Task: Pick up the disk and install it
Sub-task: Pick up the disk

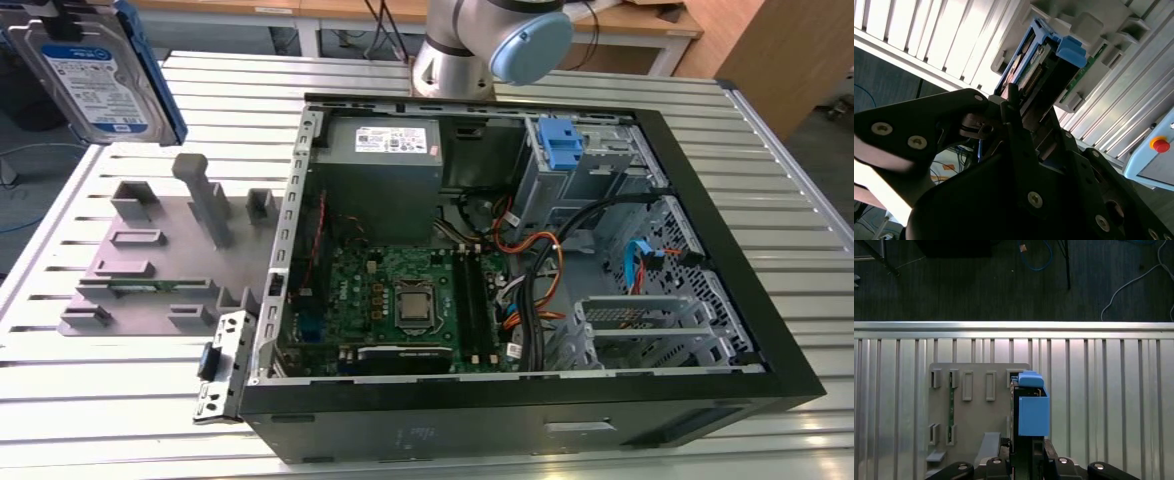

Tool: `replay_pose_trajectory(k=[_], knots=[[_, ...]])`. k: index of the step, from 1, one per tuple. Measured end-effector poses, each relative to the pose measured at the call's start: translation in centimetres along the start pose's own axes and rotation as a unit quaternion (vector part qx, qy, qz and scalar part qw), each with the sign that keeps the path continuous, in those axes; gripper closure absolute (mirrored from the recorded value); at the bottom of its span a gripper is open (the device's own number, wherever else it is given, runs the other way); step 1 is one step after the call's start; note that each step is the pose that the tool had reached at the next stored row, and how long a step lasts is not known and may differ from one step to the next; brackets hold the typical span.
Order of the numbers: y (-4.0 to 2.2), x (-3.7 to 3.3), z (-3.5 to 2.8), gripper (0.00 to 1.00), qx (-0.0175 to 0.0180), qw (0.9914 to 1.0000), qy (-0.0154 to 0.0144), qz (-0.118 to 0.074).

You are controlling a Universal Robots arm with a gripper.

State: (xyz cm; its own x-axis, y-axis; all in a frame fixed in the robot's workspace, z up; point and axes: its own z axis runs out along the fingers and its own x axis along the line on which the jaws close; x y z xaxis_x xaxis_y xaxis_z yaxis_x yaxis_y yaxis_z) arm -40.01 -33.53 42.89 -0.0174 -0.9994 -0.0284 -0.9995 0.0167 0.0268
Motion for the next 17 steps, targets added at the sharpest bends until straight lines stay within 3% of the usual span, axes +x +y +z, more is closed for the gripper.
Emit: replay_pose_trajectory(k=[7,17], knots=[[0.00,0.00,-0.10,0.65,-0.0002,1.00000,0.0001,0.000],[0.02,-0.03,-0.91,0.65,-0.0001,1.00000,0.0000,0.000]])
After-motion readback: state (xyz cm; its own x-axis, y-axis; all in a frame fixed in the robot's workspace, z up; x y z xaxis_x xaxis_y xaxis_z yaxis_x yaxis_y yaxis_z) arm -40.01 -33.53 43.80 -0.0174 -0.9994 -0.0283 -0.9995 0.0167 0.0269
